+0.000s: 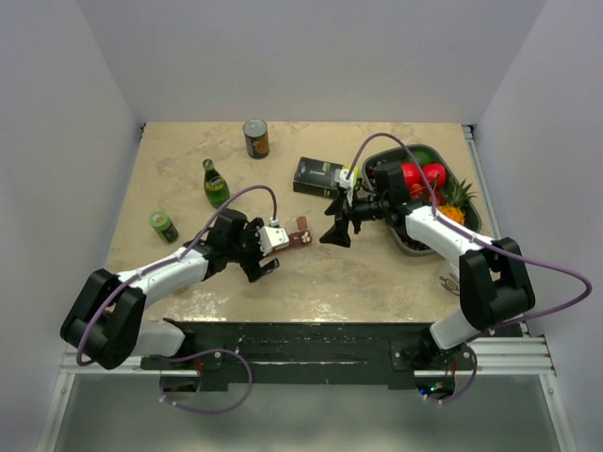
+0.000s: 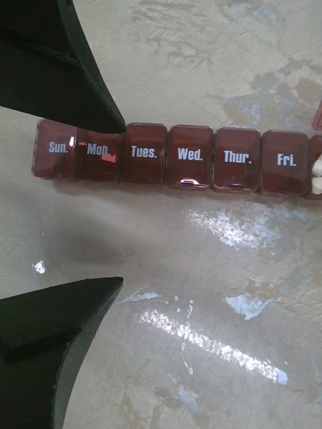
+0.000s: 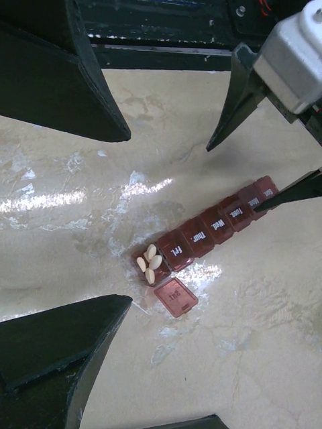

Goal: Sort the pills into containers

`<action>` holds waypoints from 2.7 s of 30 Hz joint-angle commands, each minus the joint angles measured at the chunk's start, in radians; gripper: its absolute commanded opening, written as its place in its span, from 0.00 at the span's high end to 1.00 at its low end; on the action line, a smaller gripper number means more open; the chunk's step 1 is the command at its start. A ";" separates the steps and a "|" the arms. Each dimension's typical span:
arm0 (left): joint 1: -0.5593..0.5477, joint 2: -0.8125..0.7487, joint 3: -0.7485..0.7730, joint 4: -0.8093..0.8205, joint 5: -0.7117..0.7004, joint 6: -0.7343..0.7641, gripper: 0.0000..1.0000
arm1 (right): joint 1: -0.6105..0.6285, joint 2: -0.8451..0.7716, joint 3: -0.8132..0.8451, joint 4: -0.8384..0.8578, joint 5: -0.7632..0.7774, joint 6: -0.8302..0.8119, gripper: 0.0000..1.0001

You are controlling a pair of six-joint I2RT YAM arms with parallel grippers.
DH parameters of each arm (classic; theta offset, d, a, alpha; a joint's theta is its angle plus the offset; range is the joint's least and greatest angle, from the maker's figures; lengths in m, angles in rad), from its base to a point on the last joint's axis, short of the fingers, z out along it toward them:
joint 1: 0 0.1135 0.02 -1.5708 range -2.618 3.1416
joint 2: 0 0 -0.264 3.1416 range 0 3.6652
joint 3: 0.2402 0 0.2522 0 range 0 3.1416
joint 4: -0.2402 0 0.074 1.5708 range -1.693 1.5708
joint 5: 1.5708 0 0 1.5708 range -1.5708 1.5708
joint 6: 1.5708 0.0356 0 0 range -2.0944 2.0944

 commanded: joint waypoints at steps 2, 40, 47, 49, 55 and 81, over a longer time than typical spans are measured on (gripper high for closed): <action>-0.004 0.050 0.065 0.067 -0.043 0.075 0.10 | -0.004 -0.003 0.043 -0.009 -0.042 -0.026 0.01; -0.025 0.230 0.107 0.017 0.020 0.126 0.83 | -0.001 0.079 0.012 0.226 0.064 0.351 0.20; -0.130 0.216 0.075 0.000 -0.012 0.129 0.90 | -0.002 0.106 0.001 0.273 0.243 0.478 0.56; -0.142 0.216 0.073 -0.003 -0.012 0.127 0.92 | -0.002 0.123 0.009 0.253 0.306 0.471 0.70; -0.159 0.212 0.070 -0.005 -0.015 0.130 0.95 | -0.001 0.212 0.061 0.170 0.385 0.422 0.91; -0.160 0.250 0.093 -0.015 -0.090 0.089 0.95 | 0.042 0.330 0.311 -0.425 0.161 -0.066 0.98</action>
